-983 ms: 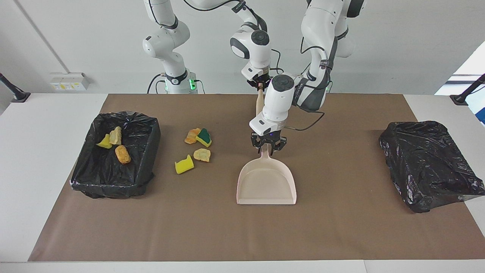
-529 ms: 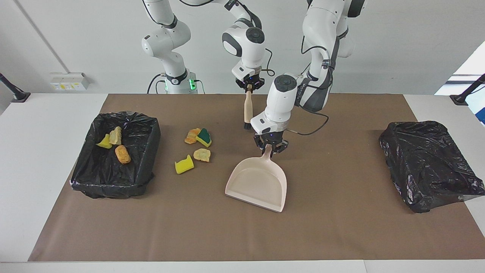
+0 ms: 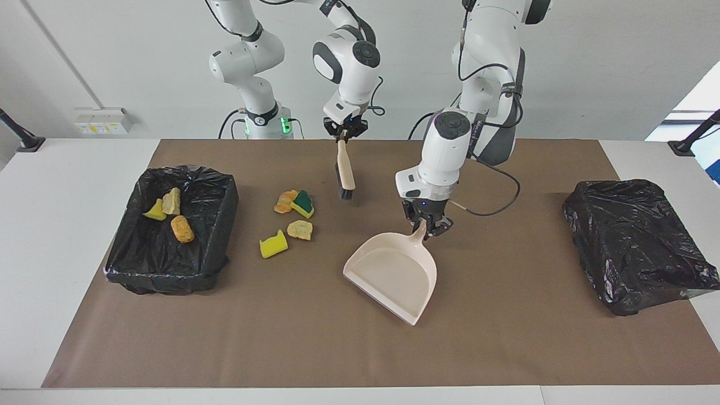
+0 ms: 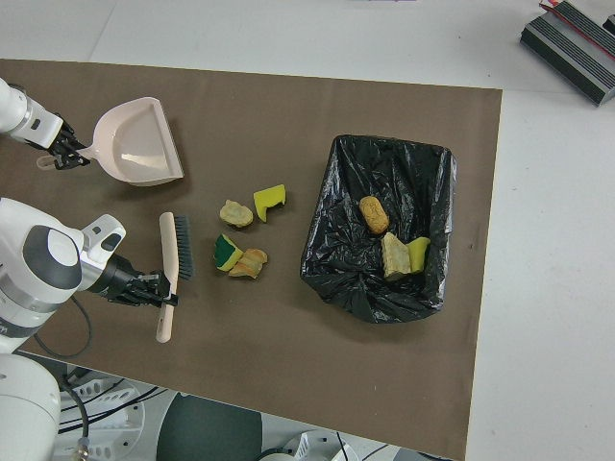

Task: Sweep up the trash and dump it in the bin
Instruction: 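Grasp the dustpan handle with the left gripper, then hold the dustpan with the left gripper while the right gripper brings the brush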

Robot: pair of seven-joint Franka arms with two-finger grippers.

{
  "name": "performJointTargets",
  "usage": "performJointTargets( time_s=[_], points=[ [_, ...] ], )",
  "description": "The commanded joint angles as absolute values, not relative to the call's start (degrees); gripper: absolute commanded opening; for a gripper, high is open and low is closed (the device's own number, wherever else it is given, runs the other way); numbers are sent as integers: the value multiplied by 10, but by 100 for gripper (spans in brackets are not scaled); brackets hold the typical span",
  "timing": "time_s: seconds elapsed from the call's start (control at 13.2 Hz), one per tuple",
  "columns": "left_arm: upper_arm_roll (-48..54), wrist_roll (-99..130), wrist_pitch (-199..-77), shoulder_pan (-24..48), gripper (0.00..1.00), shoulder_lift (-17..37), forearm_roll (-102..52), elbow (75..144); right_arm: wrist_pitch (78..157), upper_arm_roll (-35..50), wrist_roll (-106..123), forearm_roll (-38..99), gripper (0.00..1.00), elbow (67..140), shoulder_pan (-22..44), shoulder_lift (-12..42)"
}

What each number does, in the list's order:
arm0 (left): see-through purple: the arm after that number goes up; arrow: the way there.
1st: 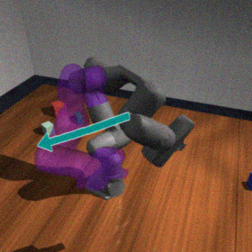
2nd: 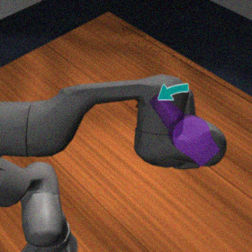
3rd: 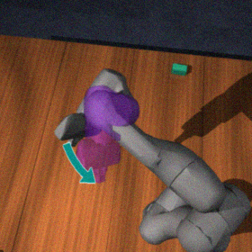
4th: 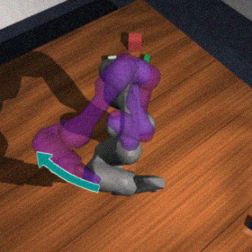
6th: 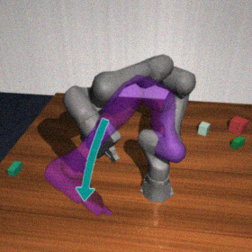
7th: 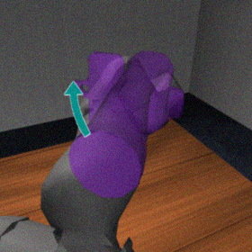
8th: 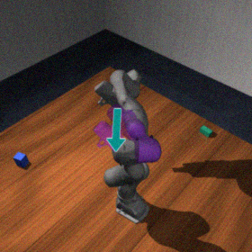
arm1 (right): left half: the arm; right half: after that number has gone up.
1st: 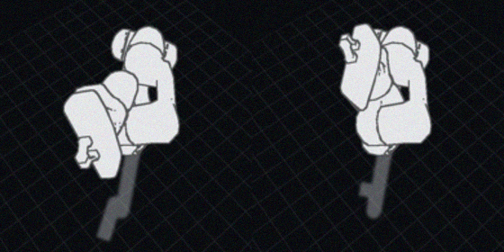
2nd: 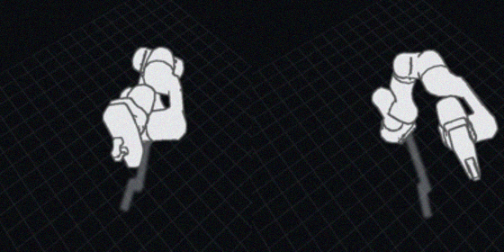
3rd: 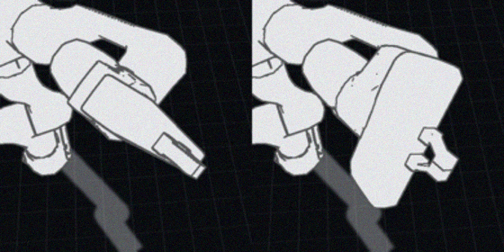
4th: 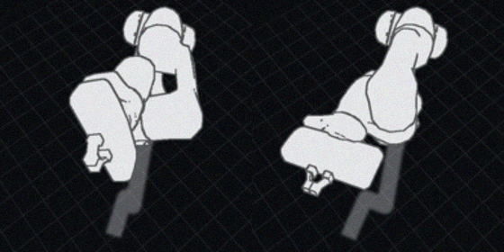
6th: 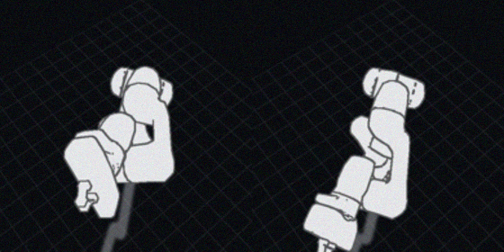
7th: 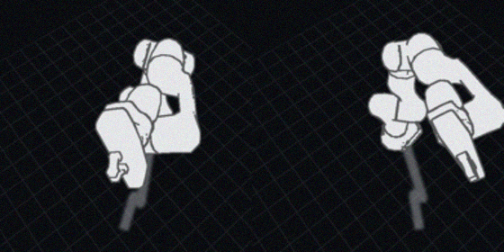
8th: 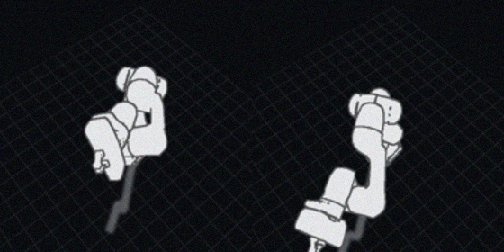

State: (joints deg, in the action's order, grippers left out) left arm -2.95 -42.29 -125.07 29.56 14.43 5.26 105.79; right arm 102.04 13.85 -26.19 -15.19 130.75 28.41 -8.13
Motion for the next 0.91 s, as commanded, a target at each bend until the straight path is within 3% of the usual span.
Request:
performJointTargets(
  time_s=[0.0,0.3,0.53,0.83],
  points=[
    [-26,-514,-1223,300,0,127,87,1067,1005,144,-195,-231,0,1271,235,-46],
    [-22,-613,-1209,309,0,107,87,1098,1006,143,-239,-272,0,1189,125,33],
    [-23,-609,-1218,353,0,96,88,1131,1029,146,-254,-273,0,1174,64,54],
    [-22,-570,-1209,366,0,80,88,1152,1048,146,-247,-212,0,1185,49,63]
  ],
)
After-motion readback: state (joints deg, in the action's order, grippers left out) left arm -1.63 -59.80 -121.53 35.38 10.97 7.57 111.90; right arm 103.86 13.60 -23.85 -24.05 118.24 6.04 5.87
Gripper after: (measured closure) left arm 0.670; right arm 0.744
